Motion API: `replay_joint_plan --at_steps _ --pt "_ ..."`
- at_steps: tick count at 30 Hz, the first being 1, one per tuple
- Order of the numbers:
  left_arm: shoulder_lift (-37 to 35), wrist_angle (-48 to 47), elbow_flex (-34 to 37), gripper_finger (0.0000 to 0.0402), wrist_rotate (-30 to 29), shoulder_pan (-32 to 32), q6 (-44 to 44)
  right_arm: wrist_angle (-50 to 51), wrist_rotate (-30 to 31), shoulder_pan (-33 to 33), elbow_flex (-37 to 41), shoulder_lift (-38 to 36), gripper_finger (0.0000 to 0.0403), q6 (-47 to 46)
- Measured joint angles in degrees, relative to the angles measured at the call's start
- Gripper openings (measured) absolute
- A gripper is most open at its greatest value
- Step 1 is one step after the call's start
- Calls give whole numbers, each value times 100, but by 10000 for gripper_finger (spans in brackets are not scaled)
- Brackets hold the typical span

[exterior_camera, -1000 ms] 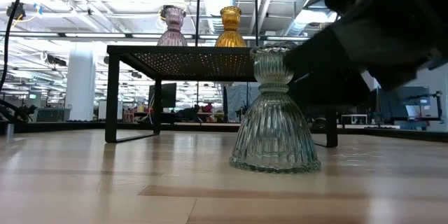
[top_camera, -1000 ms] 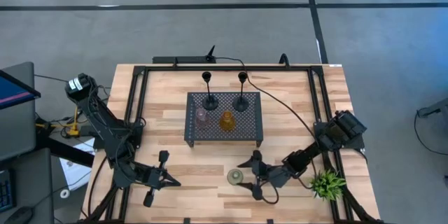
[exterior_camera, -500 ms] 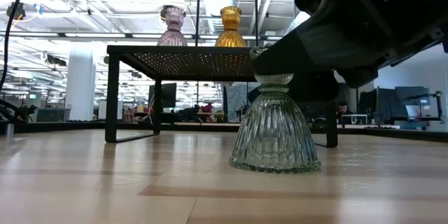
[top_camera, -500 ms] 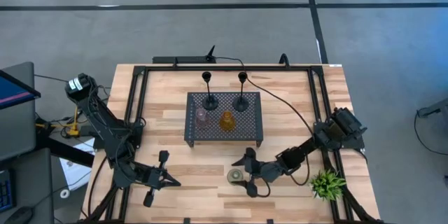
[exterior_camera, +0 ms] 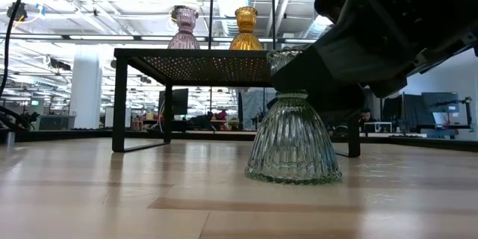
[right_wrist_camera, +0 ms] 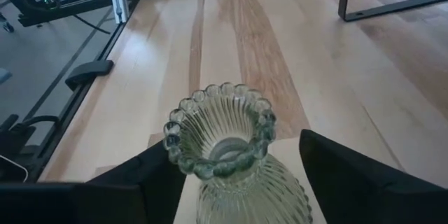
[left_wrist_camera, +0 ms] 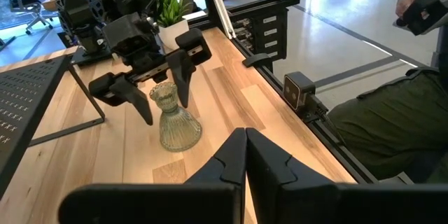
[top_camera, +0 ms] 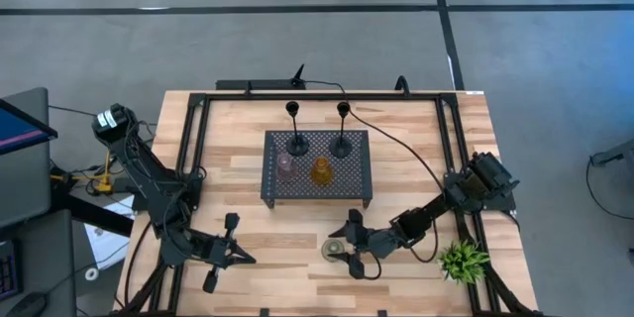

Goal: Pick & Place candle stick holders
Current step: Align the green glass candle holder with the orange glass candle holder on the shelf

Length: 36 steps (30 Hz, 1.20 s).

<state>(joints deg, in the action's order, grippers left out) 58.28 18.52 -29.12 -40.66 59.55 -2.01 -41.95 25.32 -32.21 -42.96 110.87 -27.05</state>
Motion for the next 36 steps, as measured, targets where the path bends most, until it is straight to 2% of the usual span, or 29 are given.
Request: replay_joint_plan --at_steps 5,15,36 --pt "0 0 0 8 0 0 -1 -2 0 0 0 0 221 0" --pt "0 0 0 8 0 0 -1 -45 25 1 -9 -2 125 16" --pt "0 0 0 8 2 0 -150 0 -15 0 -350 7 117 311"
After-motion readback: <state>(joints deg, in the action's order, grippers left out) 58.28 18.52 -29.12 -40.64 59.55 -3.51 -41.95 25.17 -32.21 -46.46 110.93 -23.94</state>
